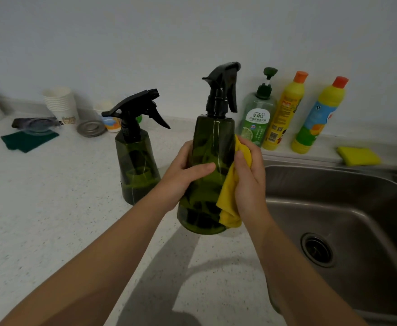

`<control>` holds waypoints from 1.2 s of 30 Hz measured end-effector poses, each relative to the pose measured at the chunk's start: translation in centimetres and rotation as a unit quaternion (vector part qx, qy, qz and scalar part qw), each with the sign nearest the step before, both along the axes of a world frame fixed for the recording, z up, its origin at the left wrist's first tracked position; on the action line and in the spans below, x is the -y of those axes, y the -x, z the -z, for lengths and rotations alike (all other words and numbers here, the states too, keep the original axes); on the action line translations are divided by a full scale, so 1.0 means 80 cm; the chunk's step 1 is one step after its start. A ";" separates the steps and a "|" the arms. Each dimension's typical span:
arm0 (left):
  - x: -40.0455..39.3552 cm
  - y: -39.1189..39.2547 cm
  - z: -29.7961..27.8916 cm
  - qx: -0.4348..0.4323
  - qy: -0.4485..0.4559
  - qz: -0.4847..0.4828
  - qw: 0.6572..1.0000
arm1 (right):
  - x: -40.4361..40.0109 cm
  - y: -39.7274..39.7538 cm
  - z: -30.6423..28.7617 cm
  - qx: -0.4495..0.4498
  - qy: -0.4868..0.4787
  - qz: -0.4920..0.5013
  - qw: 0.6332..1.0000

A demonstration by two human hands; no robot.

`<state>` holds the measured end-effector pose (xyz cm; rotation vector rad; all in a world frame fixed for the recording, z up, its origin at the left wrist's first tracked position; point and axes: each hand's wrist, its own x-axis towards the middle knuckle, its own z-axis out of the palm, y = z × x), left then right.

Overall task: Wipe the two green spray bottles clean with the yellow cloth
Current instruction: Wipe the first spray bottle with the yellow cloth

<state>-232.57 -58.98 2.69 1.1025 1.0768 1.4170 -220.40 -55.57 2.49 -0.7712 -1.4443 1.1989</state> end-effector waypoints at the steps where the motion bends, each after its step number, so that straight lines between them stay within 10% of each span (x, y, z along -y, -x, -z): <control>1: 0.000 0.000 0.001 0.001 0.000 0.010 1.000 | -0.002 0.000 -0.004 0.001 0.004 -0.002 1.000; 17: -0.005 -0.011 0.001 0.023 -0.004 -0.097 0.995 | -0.007 0.011 0.000 0.110 -0.188 0.003 0.976; 36: -0.003 -0.031 -0.014 -0.033 -0.013 -0.032 0.999 | -0.002 -0.014 0.001 0.060 -0.080 0.039 0.994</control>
